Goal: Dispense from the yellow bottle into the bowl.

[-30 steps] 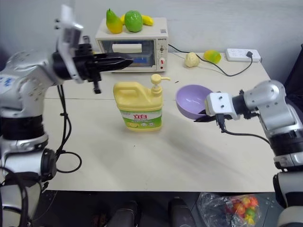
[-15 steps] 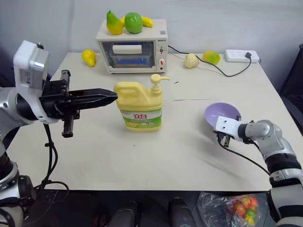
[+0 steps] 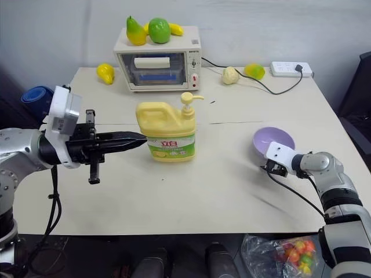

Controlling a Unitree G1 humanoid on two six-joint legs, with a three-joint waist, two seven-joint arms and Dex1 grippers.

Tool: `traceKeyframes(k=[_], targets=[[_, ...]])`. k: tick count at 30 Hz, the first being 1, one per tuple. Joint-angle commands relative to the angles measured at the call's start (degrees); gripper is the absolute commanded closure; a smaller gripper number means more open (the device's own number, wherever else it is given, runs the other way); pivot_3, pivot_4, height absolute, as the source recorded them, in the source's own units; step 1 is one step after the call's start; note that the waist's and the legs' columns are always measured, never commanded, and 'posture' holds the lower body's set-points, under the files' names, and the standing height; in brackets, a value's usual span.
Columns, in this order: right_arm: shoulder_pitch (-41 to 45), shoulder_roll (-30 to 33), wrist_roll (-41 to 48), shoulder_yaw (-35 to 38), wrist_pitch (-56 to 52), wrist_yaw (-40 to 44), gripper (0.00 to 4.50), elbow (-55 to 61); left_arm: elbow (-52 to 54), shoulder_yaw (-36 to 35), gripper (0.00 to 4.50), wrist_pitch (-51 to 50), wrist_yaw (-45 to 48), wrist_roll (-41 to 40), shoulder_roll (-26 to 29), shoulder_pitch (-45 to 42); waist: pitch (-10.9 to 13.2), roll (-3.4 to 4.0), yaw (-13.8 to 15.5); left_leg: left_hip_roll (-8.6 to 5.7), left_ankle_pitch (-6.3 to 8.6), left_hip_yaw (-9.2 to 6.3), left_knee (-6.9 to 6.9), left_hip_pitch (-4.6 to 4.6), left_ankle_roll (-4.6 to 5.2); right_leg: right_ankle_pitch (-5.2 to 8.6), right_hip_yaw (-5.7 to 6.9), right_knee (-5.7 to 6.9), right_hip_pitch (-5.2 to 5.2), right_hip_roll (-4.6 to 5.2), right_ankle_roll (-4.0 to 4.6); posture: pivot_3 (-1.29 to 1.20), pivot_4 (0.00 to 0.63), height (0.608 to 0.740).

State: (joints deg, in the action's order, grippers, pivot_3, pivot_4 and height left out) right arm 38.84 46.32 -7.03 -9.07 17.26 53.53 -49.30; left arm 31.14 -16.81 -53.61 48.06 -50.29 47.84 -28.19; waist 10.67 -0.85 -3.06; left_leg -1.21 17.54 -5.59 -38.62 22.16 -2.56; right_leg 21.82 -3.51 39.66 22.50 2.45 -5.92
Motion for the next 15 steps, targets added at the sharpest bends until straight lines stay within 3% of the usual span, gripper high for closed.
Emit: traceKeyframes(k=[1,4,7,11,15], targets=[[-2.9,5.1,10.7,7.6,-9.0,8.7,0.99,13.4,0.5,-2.5,4.5,2.0,-0.4,-0.3,1.6,1.2,0.0,0.02,0.0,0.0,0.0,0.0,0.04,0.0,0.0,0.0,-0.01,-0.01,0.0,0.01,0.0,0.0,0.15,0.74],[-8.5,11.7,22.8,16.3,-23.8,17.3,0.99,26.6,0.1,-5.8,4.5,2.3,0.2,-1.4,3.3,3.3,0.1,0.13,0.5,0.0,0.01,-0.01,0.15,0.0,0.01,0.0,-0.01,-0.09,0.0,0.04,0.0,0.0,0.15,0.74],[-14.5,17.9,30.0,23.5,-35.7,22.3,0.99,32.1,-0.2,-9.6,4.5,2.9,1.6,-1.9,5.1,6.4,0.1,0.15,1.3,0.01,0.01,-0.06,0.37,-0.04,0.03,0.0,-0.04,-0.22,0.0,0.05,0.01,0.0,0.15,0.74],[-23.8,22.7,32.9,31.9,-41.7,25.4,0.99,31.3,-1.6,-15.5,4.5,2.5,1.5,-3.4,6.7,9.6,0.1,0.14,1.7,0.05,0.16,-0.13,0.45,-0.05,0.3,0.02,-0.06,-0.38,-0.07,0.05,0.04,0.0,0.15,0.74],[-29.6,22.8,33.7,37.9,-43.9,24.6,0.99,31.9,-2.3,-18.0,4.5,3.3,1.3,-3.1,7.3,12.1,0.1,0.17,1.6,-0.03,0.11,-0.02,0.44,-0.06,0.43,0.01,-0.09,-0.48,-0.14,0.1,0.05,0.0,0.15,0.74]])
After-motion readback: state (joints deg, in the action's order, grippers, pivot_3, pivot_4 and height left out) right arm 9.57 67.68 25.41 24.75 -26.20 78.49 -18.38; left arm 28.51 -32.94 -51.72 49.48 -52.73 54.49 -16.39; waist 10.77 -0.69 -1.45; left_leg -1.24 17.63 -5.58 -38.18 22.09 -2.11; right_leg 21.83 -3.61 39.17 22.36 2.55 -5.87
